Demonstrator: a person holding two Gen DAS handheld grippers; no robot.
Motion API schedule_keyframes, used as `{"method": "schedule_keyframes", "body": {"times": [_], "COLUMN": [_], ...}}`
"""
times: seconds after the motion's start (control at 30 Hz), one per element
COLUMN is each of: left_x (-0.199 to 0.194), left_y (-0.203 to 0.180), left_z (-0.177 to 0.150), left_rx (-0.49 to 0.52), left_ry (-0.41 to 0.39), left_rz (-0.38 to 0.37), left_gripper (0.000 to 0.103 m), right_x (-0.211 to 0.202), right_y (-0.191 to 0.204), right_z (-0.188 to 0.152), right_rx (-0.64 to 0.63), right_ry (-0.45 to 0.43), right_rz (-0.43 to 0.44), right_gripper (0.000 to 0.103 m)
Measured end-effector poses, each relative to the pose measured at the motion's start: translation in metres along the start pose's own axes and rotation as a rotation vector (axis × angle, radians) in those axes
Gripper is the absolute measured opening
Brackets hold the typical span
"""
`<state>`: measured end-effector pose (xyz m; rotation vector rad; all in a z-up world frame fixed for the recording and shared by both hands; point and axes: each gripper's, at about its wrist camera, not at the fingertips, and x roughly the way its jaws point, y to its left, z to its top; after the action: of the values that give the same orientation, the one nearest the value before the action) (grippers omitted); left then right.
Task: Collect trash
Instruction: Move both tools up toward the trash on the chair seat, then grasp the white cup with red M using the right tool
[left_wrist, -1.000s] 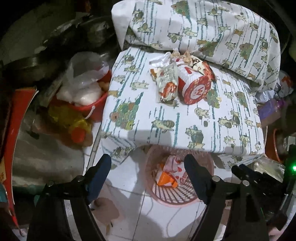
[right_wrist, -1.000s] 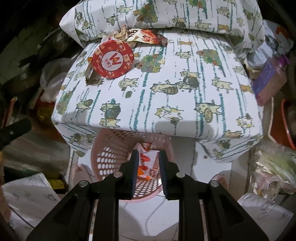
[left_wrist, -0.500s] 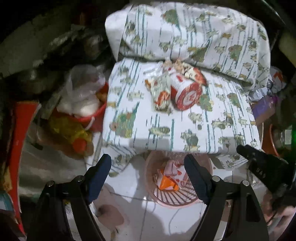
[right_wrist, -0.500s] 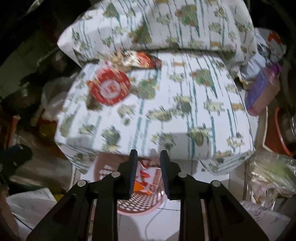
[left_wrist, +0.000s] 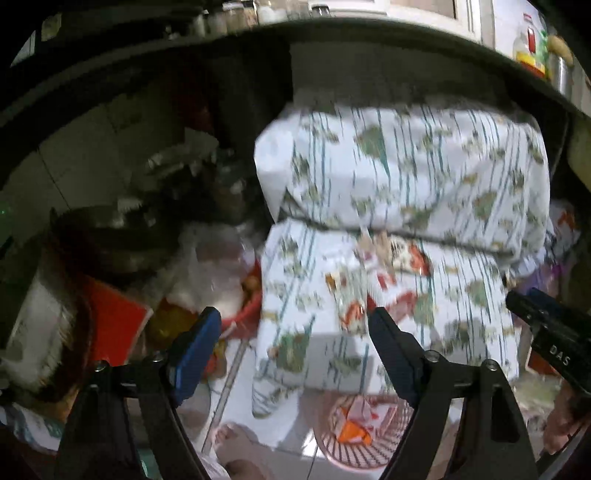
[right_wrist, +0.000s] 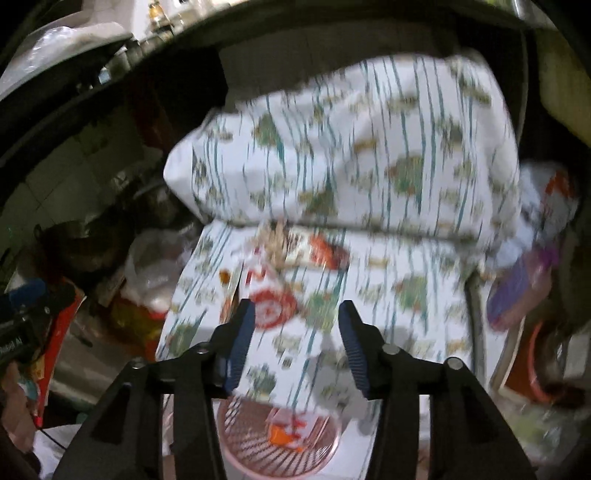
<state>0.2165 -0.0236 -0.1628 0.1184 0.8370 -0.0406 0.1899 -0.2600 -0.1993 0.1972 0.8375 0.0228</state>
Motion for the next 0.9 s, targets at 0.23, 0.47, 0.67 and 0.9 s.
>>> {"method": "schedule_keyframes", "body": {"times": [0.23, 0.47, 0.67, 0.9], "left_x": [0.005, 0.05, 0.098, 0.137], "left_y": [-0.001, -0.002, 0.002, 0.003], "left_z": [0.031, 0.037, 0.043, 0.05], "left_rx": [-0.031, -0.023, -0.052, -0.004], "left_ry": [-0.056, -0.01, 0.095, 0.124], "left_rz": [-0.023, -0.007, -0.049, -0.012], "left_gripper": [0.085, 0.085, 0.085, 0.085], "right_x": [0.002, 0.042, 0.084, 0.118], "right_y": [-0.011, -0.018, -0.022, -0.014], "right_z": [0.036, 0.035, 0.035, 0.042], "right_rx": [0.03, 0.045, 0.063, 0.059], "right_ry": [-0.084, -0.044, 0.04, 0.096], "right_rz": [-0.014, -0.006, 0.023, 0.06], "right_gripper": [0.062, 0.064, 0.067, 0.074]}}
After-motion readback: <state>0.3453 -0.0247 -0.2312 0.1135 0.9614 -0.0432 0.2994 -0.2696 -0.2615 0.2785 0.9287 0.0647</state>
